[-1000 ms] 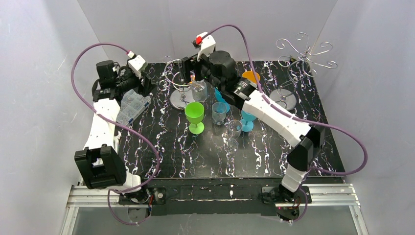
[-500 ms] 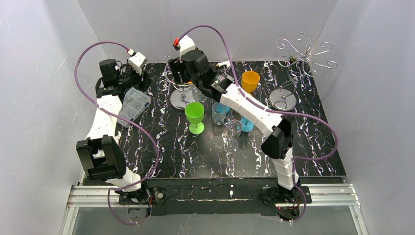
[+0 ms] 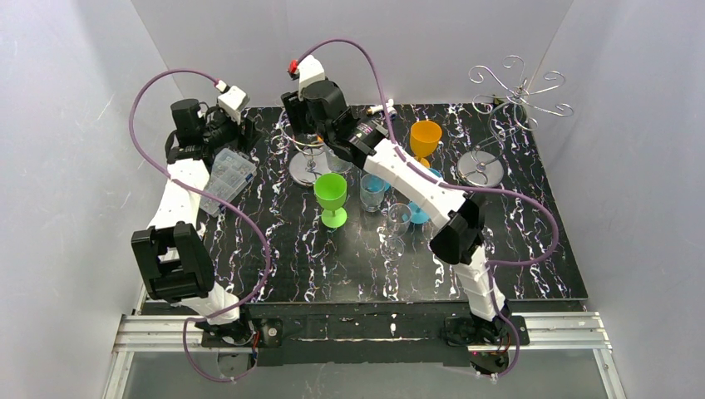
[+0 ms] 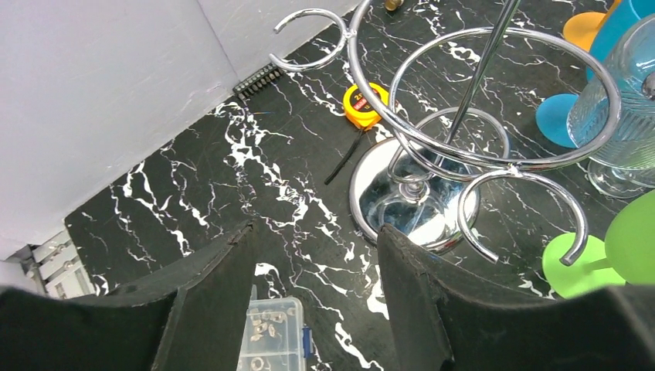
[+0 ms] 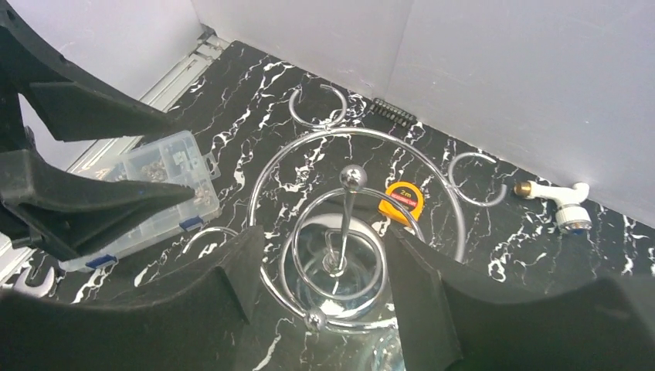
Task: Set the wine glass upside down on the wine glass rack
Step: Adjust the wine rack at the center of the board.
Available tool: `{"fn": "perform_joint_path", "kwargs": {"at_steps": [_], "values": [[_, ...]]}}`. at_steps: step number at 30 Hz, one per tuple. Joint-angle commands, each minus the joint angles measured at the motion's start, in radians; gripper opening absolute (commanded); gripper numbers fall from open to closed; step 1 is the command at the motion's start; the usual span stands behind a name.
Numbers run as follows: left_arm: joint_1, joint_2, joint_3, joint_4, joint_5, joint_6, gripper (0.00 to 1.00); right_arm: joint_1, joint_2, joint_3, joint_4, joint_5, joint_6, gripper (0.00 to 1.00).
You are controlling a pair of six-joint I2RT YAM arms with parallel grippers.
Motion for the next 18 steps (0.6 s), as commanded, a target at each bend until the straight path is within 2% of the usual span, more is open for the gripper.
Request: {"fn": "perform_joint_path", "kwargs": {"at_steps": [1, 6, 18], "values": [[-0.015, 0.003, 0.021, 0.019, 0.06, -0.024, 0.57, -0.014, 0.046, 0.072, 0.052, -0.009, 0.023, 0.65], [-0.034, -0.008, 0.01, 0.014, 0.085, -0.024, 0.57, -0.027, 0.064, 0.059, 0.087, -0.035, 0.046, 0.55], [-0.06, -0.041, 0.001, -0.042, 0.124, 0.015, 0.57, -0.067, 0.093, 0.066, 0.136, -0.081, 0.075, 0.44]]}}
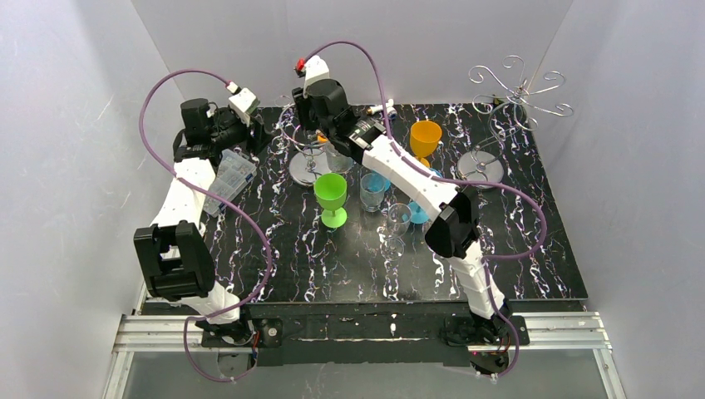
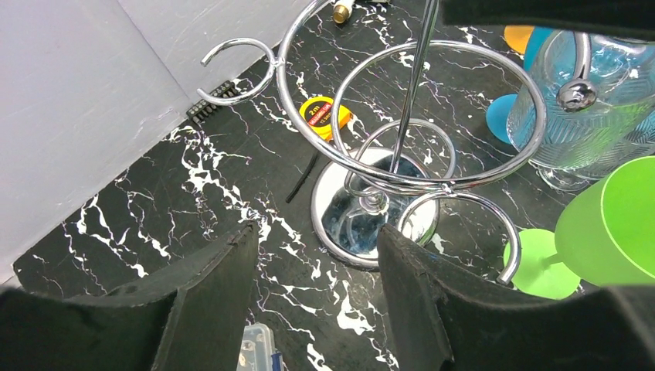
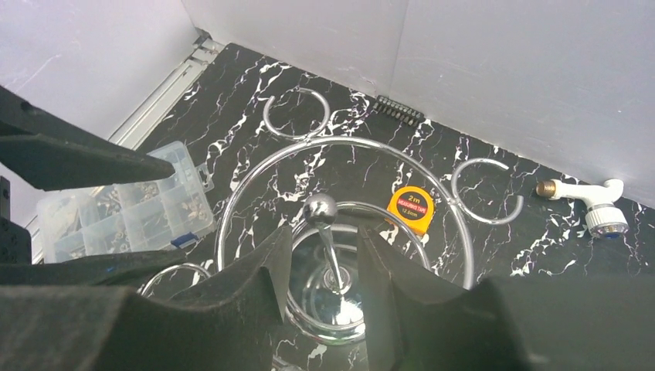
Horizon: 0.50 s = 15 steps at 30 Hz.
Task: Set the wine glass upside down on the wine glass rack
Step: Adjust the wine rack at the center of the board.
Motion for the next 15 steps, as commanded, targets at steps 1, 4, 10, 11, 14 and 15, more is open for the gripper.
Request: {"fn": "perform_joint_path", "kwargs": {"at_steps": [1, 4, 10, 11, 14, 15], "values": [[-0.011, -0.055, 0.002, -0.037, 0.056, 0.016, 0.57, -0.016, 0.007, 0.043, 0.076, -0.03, 0.02, 0.44], [-0.019, -0.061, 0.003, -0.049, 0.063, 0.02, 0.57, -0.02, 0.012, 0.042, 0.084, -0.039, 0.011, 0.4], [-0.039, -0.085, -0.005, -0.072, 0.075, 0.023, 0.57, -0.031, 0.025, 0.06, 0.093, -0.058, 0.012, 0.24], [-0.043, -0.09, -0.008, -0.078, 0.076, 0.028, 0.57, -0.031, 0.029, 0.061, 0.095, -0.059, 0.013, 0.21], [-0.053, -0.104, -0.018, -0.092, 0.078, 0.037, 0.57, -0.033, 0.036, 0.059, 0.097, -0.064, 0.012, 0.15], [-0.055, -0.11, -0.023, -0.098, 0.08, 0.042, 0.57, -0.034, 0.037, 0.058, 0.097, -0.068, 0.013, 0.13]]}}
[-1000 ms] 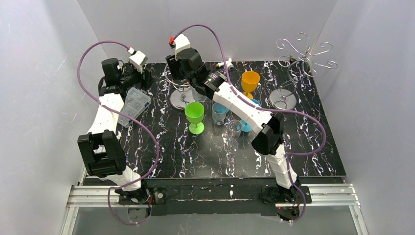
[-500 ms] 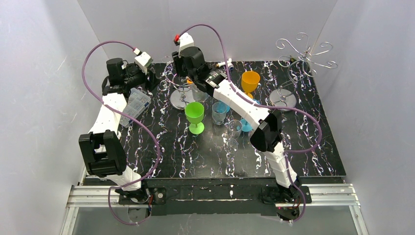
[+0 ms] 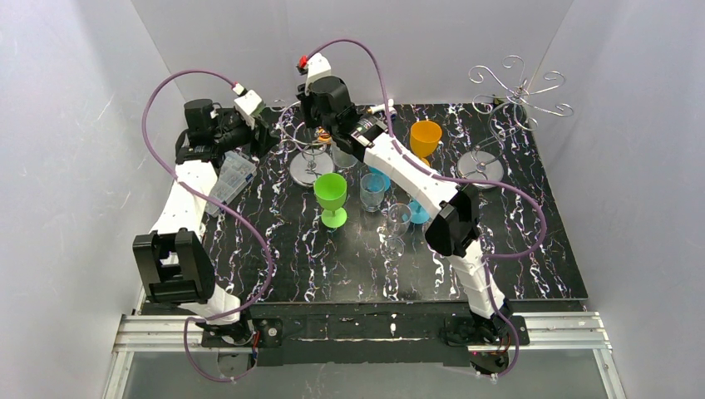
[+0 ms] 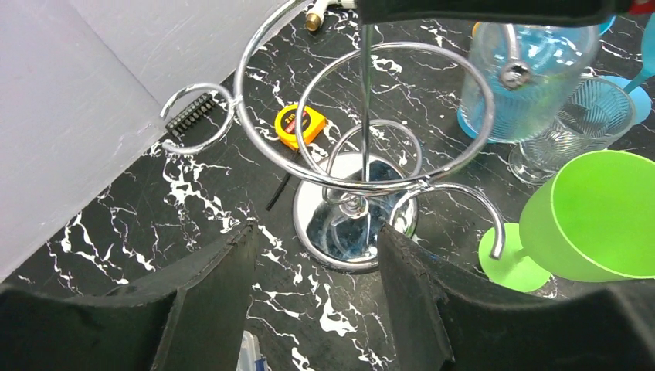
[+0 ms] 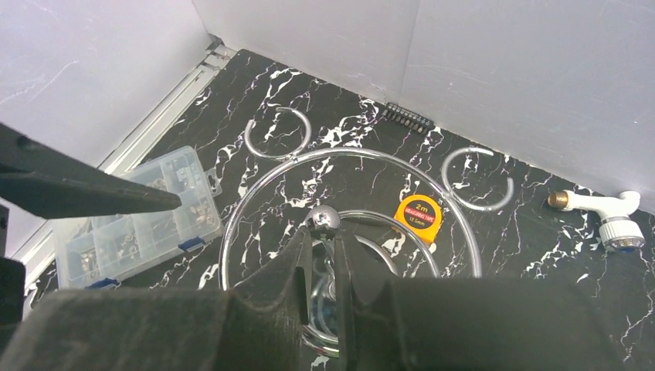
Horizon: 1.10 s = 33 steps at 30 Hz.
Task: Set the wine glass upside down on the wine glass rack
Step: Adjust the wine rack at the center of the board.
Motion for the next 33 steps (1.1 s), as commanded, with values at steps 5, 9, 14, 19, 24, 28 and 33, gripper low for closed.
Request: {"fn": "perform_joint_path", "kwargs": {"at_steps": [5, 9, 14, 19, 24, 28, 33], "values": [[-0.04, -0.087, -0.032, -0.073, 0.07, 0.028, 0.57, -0.015, 0.028, 0.047, 0.074, -0.029, -0.004, 0.08], [-0.056, -0.091, -0.046, -0.088, 0.07, 0.037, 0.57, -0.023, 0.014, 0.028, 0.078, -0.041, -0.014, 0.06], [-0.109, -0.085, -0.045, -0.089, 0.062, 0.039, 0.57, -0.027, -0.017, -0.023, 0.086, -0.048, -0.019, 0.06], [-0.115, -0.081, -0.032, -0.095, 0.065, 0.032, 0.57, -0.027, -0.063, -0.094, 0.094, -0.042, -0.016, 0.24], [-0.125, -0.081, -0.03, -0.1, 0.077, 0.002, 0.57, -0.027, -0.105, -0.163, 0.103, -0.025, -0.007, 0.38], [-0.132, -0.088, -0.025, -0.105, 0.083, -0.037, 0.59, -0.027, -0.136, -0.199, 0.098, -0.015, -0.007, 0.42], [-0.13, -0.109, 0.033, -0.207, 0.053, -0.022, 0.73, -0.026, -0.179, -0.239, 0.09, -0.001, -0.006, 0.51]]}}
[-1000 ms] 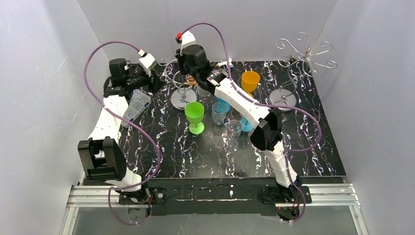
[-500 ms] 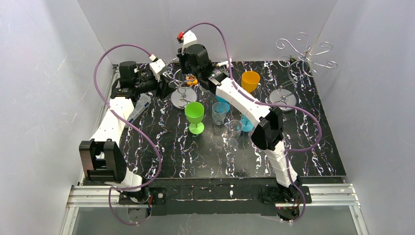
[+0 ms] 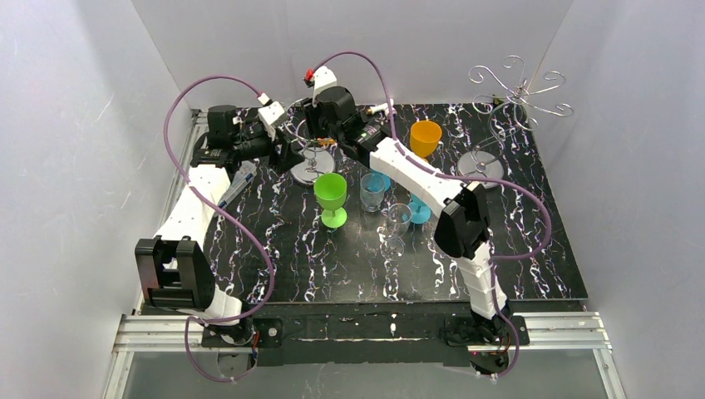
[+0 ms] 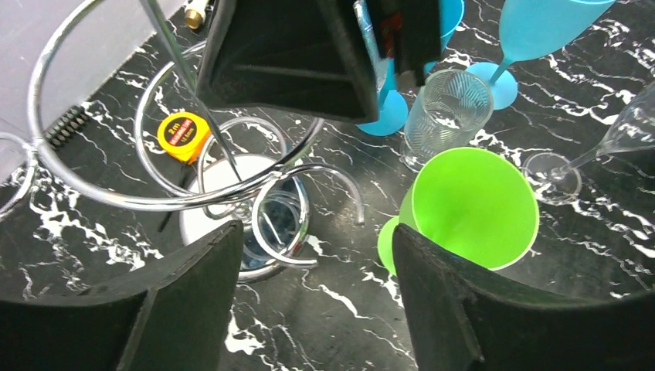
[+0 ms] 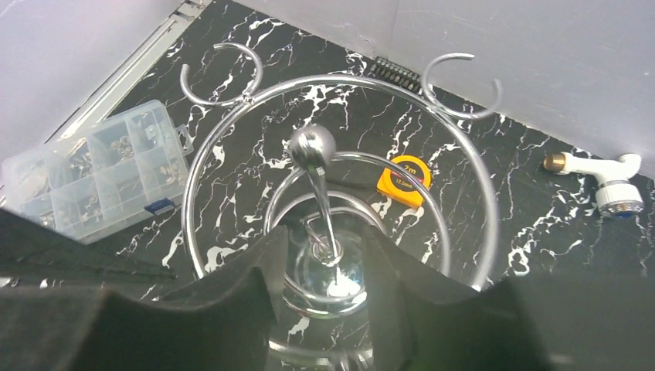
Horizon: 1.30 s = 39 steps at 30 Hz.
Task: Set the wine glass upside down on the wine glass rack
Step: Adjust the wine rack at the center of the board.
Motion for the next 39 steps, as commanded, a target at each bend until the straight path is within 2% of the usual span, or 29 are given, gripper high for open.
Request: {"fn": "perform_joint_path", "kwargs": {"at_steps": [1, 6, 10, 13, 16, 22, 30, 32, 39], "values": [[-0.001, -0.069, 0.085, -0.135, -0.002, 0.003, 0.76, -0.001, -0.113, -0.023, 0.022, 0.023, 0.005, 0.54], [0.045, -0.063, 0.196, -0.263, 0.0, 0.02, 0.84, 0.009, -0.104, 0.027, 0.001, 0.018, -0.003, 0.58], [0.152, -0.025, 0.306, -0.326, 0.023, 0.039, 0.87, 0.026, -0.104, 0.078, -0.031, 0.023, -0.001, 0.59], [0.23, 0.03, 0.377, -0.3, 0.003, 0.046, 0.84, 0.05, -0.14, 0.057, -0.034, 0.036, 0.013, 0.59], [0.258, 0.081, 0.417, -0.254, -0.049, 0.103, 0.77, 0.087, -0.184, 0.019, -0.046, 0.075, 0.032, 0.58], [0.222, 0.138, 0.377, -0.121, -0.063, 0.277, 0.67, 0.123, -0.265, -0.072, -0.128, 0.121, 0.165, 0.55], [0.133, 0.12, 0.152, 0.143, -0.103, 0.722, 0.58, 0.091, -0.315, -0.157, -0.263, 0.128, 0.356, 0.52], [0.124, 0.125, 0.13, 0.215, -0.106, 0.744, 0.56, 0.057, -0.317, -0.167, -0.288, 0.088, 0.415, 0.51], [0.101, 0.134, 0.111, 0.248, -0.099, 0.842, 0.45, -0.018, -0.331, -0.227, -0.212, -0.089, 0.525, 0.5]]}}
